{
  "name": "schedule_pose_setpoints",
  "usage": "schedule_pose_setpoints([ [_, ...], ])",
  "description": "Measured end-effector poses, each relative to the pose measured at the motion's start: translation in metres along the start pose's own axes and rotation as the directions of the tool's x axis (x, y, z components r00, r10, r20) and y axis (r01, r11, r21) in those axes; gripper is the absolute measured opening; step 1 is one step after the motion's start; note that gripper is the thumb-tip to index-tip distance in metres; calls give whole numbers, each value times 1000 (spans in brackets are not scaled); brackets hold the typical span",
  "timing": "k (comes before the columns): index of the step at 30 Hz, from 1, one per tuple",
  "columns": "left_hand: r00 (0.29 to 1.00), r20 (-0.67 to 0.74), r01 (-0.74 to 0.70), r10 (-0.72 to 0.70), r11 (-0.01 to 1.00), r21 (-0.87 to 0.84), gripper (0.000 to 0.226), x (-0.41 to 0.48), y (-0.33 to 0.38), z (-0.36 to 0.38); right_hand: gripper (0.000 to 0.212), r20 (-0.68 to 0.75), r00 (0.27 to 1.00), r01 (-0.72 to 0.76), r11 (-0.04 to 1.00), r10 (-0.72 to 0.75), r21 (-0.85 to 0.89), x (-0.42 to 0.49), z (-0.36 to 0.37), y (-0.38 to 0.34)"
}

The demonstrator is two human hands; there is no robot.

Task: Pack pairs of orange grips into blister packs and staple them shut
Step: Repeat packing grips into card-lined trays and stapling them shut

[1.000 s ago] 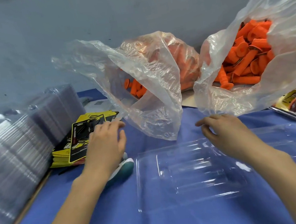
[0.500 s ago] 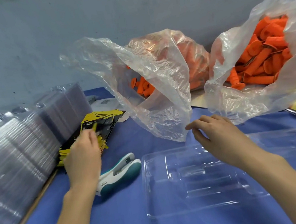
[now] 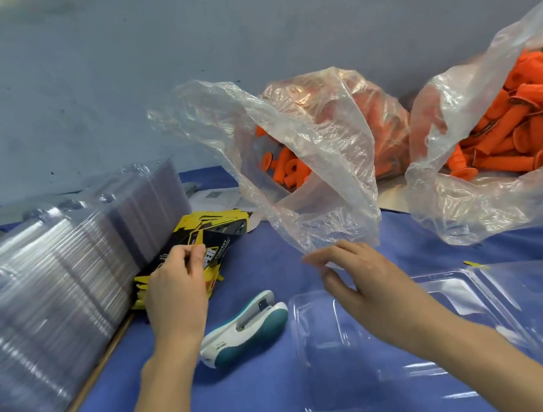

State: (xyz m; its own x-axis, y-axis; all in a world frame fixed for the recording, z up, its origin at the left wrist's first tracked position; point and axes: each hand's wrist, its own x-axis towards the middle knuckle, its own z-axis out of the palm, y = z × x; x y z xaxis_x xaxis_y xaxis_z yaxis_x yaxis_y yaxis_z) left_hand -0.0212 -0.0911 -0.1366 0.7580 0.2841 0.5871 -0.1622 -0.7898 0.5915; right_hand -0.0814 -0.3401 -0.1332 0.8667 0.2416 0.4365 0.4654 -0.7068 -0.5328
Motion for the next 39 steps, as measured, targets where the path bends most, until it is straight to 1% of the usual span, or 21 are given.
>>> schedule_pose_setpoints([
  [2,999,-4,31,-32,996,-79,30,2,-6,-2,29,35,999,-43,982,37,182,16,16,-18],
  [3,998,0,56,-57,992,-116,29,3,-8,-4,29,59,995,-99,949,85,300,27,24,-27],
  [6,994,31,108,-104,979,-171,27,5,-17,-10,28,212,939,-344,763,271,547,67,48,-52],
  [7,994,39,111,-105,977,-180,26,6,-20,-12,27,284,902,-433,671,327,602,80,57,-58],
  [9,996,52,80,-71,977,-199,22,7,-23,-15,24,436,800,-588,391,413,708,101,73,-70],
  [10,996,79,52,-36,976,-211,18,7,-25,-16,23,495,753,-626,241,433,741,109,80,-74],
  [11,991,136,22,7,976,-215,14,6,-26,-18,23,529,723,-636,127,444,762,115,86,-76],
  [12,976,213,-6,52,977,-214,10,5,-28,-20,22,540,705,-633,66,459,771,120,90,-76],
  [13,952,292,-28,91,977,-213,10,3,-30,-21,21,536,690,-635,50,487,771,123,95,-76],
  [15,905,404,-42,134,973,-229,13,-2,-34,-26,14,507,664,-660,111,549,743,126,102,-74],
  [16,895,425,-32,137,969,-245,15,-3,-34,-30,14,491,662,-666,143,566,732,126,106,-72],
  [18,911,390,-26,136,962,-273,33,-2,-34,-37,19,454,708,-635,205,541,745,123,111,-70],
  [20,952,285,-32,109,964,-263,41,1,-33,-42,22,366,783,-576,364,503,732,116,114,-72],
  [22,983,178,-19,54,981,-194,39,6,-31,-43,25,240,856,-489,563,458,666,108,114,-75],
  [24,992,123,35,-4,966,-256,33,6,-24,-43,26,91,921,-364,757,378,542,101,111,-78],
  [26,994,105,57,-22,936,-347,23,5,-11,-41,27,-29,963,-229,873,266,430,91,106,-83],
  [28,993,112,72,-26,902,-426,18,5,5,-40,28,-96,974,-150,902,204,405,84,98,-87],
  [31,987,142,138,-79,873,-467,37,6,16,-32,27,-110,972,-143,891,209,431,78,89,-91],
  [32,984,154,157,-95,872,-463,39,7,18,-30,27,-100,970,-154,880,221,449,76,87,-91],
  [36,983,149,166,-110,878,-449,15,7,20,-24,23,-80,964,-179,844,253,505,74,86,-89],
  [39,987,74,160,-143,917,-365,21,10,16,-23,35,-14,969,-196,797,248,572,74,90,-88],
])
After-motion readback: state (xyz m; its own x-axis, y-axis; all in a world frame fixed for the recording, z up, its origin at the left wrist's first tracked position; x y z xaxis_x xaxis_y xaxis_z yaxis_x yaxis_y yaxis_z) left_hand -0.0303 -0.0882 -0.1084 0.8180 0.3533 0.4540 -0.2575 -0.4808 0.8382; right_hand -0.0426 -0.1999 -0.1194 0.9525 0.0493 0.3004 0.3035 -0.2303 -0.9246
